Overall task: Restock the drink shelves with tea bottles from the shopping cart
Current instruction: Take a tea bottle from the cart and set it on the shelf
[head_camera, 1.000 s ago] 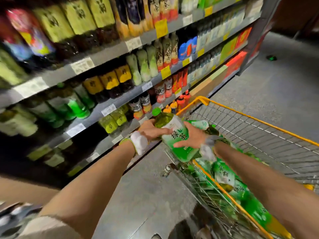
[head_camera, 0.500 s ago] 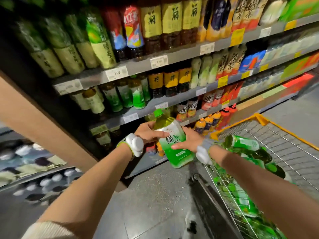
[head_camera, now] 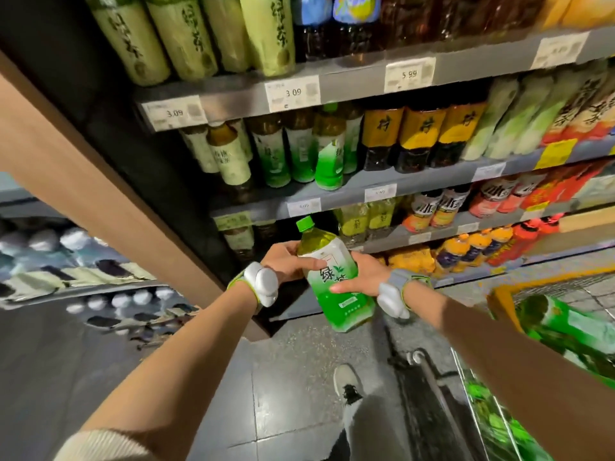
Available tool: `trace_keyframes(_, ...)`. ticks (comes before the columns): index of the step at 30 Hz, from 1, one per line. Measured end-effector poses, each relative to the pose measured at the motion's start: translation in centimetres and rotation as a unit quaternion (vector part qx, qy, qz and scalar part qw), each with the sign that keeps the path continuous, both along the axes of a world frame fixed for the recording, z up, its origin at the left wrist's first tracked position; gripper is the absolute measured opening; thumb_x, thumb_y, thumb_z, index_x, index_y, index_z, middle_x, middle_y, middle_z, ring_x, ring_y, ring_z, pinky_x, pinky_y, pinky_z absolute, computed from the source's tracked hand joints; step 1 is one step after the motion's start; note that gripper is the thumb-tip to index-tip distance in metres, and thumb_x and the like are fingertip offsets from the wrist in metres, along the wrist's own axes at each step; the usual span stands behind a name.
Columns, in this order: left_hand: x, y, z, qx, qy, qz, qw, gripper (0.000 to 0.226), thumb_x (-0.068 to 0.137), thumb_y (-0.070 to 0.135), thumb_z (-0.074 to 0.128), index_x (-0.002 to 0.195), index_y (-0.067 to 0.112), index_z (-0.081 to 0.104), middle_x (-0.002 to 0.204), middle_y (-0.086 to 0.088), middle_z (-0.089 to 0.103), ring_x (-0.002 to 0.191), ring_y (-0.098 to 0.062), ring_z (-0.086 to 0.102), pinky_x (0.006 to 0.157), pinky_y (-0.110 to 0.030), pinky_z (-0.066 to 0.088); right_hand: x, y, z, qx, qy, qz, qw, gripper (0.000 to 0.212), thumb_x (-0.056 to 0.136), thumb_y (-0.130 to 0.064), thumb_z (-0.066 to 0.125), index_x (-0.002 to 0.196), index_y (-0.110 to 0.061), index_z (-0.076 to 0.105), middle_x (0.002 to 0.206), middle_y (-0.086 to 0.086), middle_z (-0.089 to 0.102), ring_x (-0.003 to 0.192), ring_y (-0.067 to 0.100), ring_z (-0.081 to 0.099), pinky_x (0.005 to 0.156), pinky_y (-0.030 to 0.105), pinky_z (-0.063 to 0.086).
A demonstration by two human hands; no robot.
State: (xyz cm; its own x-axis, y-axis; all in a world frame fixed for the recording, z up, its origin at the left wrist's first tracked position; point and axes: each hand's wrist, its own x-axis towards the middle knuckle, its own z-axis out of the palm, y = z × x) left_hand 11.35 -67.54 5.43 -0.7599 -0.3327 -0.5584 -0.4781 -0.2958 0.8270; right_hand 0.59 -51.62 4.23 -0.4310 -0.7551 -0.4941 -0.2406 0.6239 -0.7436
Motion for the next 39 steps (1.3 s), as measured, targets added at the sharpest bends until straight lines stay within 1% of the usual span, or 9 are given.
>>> trace_keyframes(10, -2.7, -3.6, -13.0, 0.002, 0.008, 0.080, 0.997, 0.031, 0.077, -0.002, 0.073, 0.107, 0.000, 0.067, 0.095, -0.013, 0.072, 0.067, -0.015, 0.072, 0.062, -0.025, 0.060, -4.1, -5.1, -13.0, 0.018, 0.025, 0.056, 0.998, 0.055, 0.076, -0.036, 0.077, 0.123, -0.018, 0.055, 0.119, 0.003, 0.065, 0.108, 0.019, 0.063, 0.093, 0.032, 0.050)
trace_keyframes(18, -4.7, -6.7, -19.9, -0.060, 0.088, 0.127, 0.986, 0.009, 0.082, 0.014, 0.073, 0.087, 0.009, 0.068, 0.050, 0.005, 0.066, 0.043, -0.003, 0.059, 0.045, -0.014, 0.046, -6.2, -8.9, -20.1, -0.082, 0.023, 0.004, 0.996, 0.034, 0.082, -0.031, 0.072, 0.108, -0.022, 0.053, 0.107, -0.002, 0.064, 0.095, 0.014, 0.061, 0.082, 0.027, 0.047)
trace_keyframes(22, -6.3, -8.2, -22.8, -0.075, 0.141, 0.164, 0.973, 0.019, 0.082, 0.014, 0.073, 0.096, 0.002, 0.069, 0.060, 0.001, 0.071, 0.046, -0.004, 0.061, 0.044, -0.012, 0.045, -7.5, -11.0, -23.8, -0.137, 0.040, -0.034, 0.989, 0.055, 0.075, -0.046, 0.075, 0.119, -0.019, 0.056, 0.112, -0.003, 0.067, 0.098, 0.013, 0.065, 0.089, 0.033, 0.052)
trace_keyframes(26, -7.9, -10.1, -24.8, -0.101, 0.149, 0.180, 0.967, 0.029, 0.073, 0.035, 0.079, 0.093, 0.016, 0.072, 0.090, 0.000, 0.076, 0.085, -0.014, 0.071, 0.071, -0.025, 0.053, -8.5, -12.5, -25.0, -0.177, 0.041, -0.031, 0.983, 0.039, 0.077, -0.050, 0.071, 0.108, -0.029, 0.059, 0.106, -0.005, 0.069, 0.094, 0.011, 0.067, 0.090, 0.034, 0.053)
trace_keyframes(29, -9.4, -11.3, -25.6, -0.092, 0.160, 0.168, 0.968, 0.021, 0.078, 0.037, 0.074, 0.088, 0.020, 0.072, 0.085, 0.006, 0.076, 0.078, -0.008, 0.071, 0.065, -0.019, 0.054, -9.7, -13.9, -25.5, -0.202, 0.057, -0.042, 0.977, 0.027, 0.078, -0.050, 0.070, 0.097, -0.035, 0.059, 0.102, -0.005, 0.070, 0.090, 0.009, 0.068, 0.088, 0.032, 0.054)
trace_keyframes(32, -10.9, -12.3, -25.9, -0.083, 0.180, 0.154, 0.968, 0.014, 0.087, 0.031, 0.065, 0.090, 0.019, 0.070, 0.075, 0.009, 0.074, 0.069, -0.005, 0.069, 0.054, -0.011, 0.052, -10.8, -15.2, -26.3, -0.221, 0.103, -0.071, 0.967, 0.048, 0.061, -0.070, 0.069, 0.093, -0.034, 0.062, 0.100, -0.007, 0.072, 0.092, 0.014, 0.069, 0.089, 0.038, 0.054)
trace_keyframes(34, -12.1, -13.0, -26.2, -0.093, 0.206, 0.179, 0.958, 0.010, 0.088, 0.022, 0.063, 0.094, 0.016, 0.070, 0.076, 0.005, 0.074, 0.068, -0.007, 0.066, 0.056, -0.012, 0.053, -11.5, -16.0, -26.9, -0.232, 0.131, -0.092, 0.959, 0.062, 0.054, -0.075, 0.067, 0.095, -0.029, 0.064, 0.096, -0.005, 0.072, 0.090, 0.016, 0.069, 0.086, 0.040, 0.055)
trace_keyframes(37, -14.3, -14.1, -26.5, -0.123, 0.251, 0.211, 0.937, 0.023, 0.081, 0.018, 0.074, 0.102, 0.012, 0.070, 0.097, -0.006, 0.073, 0.071, -0.009, 0.071, 0.069, -0.022, 0.059, -12.8, -16.7, -27.2, -0.229, 0.161, -0.117, 0.953, 0.053, 0.067, -0.067, 0.068, 0.089, -0.019, 0.063, 0.090, -0.001, 0.069, 0.087, 0.019, 0.067, 0.082, 0.036, 0.055)
trace_keyframes(39, -15.0, -14.5, -26.3, -0.118, 0.279, 0.216, 0.928, 0.019, 0.079, 0.015, 0.076, 0.098, 0.011, 0.071, 0.084, 0.000, 0.074, 0.066, -0.006, 0.071, 0.065, -0.020, 0.059, -13.9, -17.1, -27.1, -0.216, 0.175, -0.133, 0.951, 0.059, 0.066, -0.068, 0.068, 0.087, -0.013, 0.062, 0.087, 0.003, 0.067, 0.084, 0.021, 0.065, 0.079, 0.035, 0.054)
